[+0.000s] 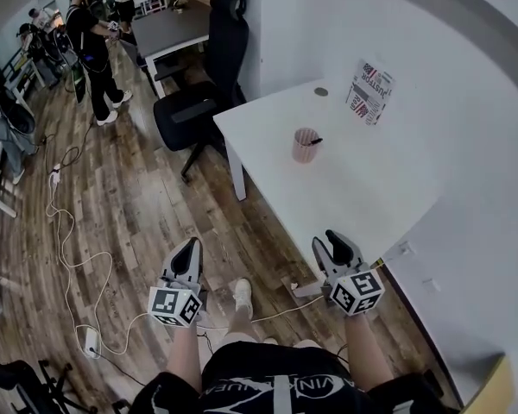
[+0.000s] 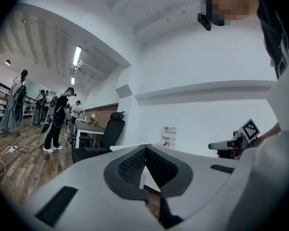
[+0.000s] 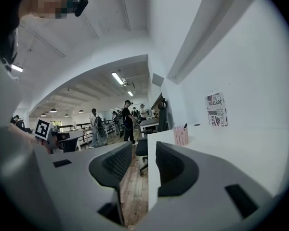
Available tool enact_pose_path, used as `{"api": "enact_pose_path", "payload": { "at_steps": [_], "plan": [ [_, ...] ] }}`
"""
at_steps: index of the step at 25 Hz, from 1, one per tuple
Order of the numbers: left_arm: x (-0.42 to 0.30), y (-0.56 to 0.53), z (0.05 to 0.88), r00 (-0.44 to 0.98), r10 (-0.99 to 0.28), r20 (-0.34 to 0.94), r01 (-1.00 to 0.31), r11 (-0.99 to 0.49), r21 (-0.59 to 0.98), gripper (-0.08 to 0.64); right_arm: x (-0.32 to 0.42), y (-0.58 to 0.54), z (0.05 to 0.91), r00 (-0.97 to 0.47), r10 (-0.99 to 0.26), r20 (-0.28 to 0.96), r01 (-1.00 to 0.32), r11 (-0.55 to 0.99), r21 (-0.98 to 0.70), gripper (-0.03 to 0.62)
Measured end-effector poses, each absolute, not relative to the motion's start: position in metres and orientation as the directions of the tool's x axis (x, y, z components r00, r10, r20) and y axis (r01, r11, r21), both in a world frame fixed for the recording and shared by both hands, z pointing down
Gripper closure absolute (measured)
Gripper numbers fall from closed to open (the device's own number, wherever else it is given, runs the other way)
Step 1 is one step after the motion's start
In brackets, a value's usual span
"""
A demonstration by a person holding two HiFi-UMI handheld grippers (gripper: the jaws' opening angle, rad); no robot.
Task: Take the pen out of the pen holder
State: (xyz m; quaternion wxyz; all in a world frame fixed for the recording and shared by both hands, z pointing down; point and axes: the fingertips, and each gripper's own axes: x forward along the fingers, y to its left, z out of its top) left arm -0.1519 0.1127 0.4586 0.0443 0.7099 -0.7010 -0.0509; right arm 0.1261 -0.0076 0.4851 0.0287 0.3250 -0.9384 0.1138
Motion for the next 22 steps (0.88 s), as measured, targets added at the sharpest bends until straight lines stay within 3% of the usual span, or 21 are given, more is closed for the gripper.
{"api": "enact_pose_path", "payload": {
  "at_steps": [22],
  "plan": [
    [-0.23,-0.081,0.461,0.187,-0.982,0.025,-0.968,-0.18,0.175,0.545,0.063,-0.145,0.49,-0.669,-0.718,0.193,-0.742,0.633,-0.22,0.446]
  ]
}}
